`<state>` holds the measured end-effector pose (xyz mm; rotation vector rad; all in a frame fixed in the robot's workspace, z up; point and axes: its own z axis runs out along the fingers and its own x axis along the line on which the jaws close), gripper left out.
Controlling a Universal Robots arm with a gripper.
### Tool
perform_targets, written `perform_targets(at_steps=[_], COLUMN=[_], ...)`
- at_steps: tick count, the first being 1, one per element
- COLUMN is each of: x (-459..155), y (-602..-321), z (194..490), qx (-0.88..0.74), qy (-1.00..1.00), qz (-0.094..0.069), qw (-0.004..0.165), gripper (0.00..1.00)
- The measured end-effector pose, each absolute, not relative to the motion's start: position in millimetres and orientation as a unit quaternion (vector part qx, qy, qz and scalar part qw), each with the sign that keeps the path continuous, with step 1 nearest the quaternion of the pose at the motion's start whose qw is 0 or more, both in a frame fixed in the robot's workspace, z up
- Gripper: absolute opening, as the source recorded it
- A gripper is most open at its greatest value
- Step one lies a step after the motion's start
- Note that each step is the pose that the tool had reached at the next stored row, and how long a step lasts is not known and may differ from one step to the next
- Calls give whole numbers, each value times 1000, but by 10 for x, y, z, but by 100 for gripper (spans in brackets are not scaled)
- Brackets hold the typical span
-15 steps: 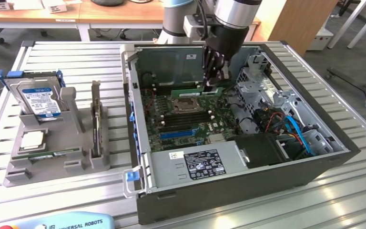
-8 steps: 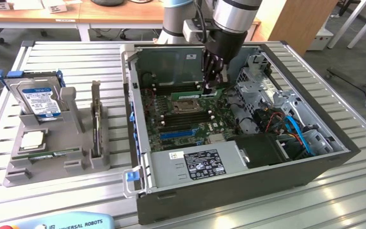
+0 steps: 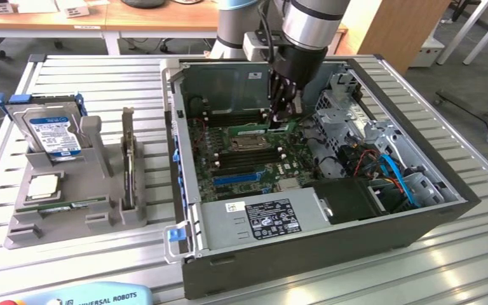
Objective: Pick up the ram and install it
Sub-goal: 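Insert the ram into the slot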
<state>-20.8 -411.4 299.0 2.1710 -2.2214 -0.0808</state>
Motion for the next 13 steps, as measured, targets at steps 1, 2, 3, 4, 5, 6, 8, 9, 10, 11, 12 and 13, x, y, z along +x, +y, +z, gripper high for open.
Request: perform_targets(at_steps=[1, 2, 3, 4, 5, 6, 8, 9, 10, 11, 12, 13], x=[-208, -208, -208, -208, -208, -208, -208, -208, -208, -208, -208, -208], y=[-4114, -4114, -4114, -4114, -4114, -4114, -4114, -4114, -4114, -4114, -4114, -4114], z=[2983, 2976, 2968, 2961, 2953, 2936, 2919, 2911, 2902, 2894, 2885, 2877], qx=[699, 699, 699, 699, 699, 699, 699, 699, 699, 699, 699, 699], qy=[-715, -715, -715, -715, -715, -715, -715, -715, -715, -715, -715, -715], qz=[-26, -26, -26, -26, -26, -26, -26, -26, -26, -26, -26, -26], qw=[17, 17, 17, 17, 17, 17, 17, 17, 17, 17, 17, 17], gripper=[11, 11, 11, 11, 11, 11, 11, 11, 11, 11, 11, 11])
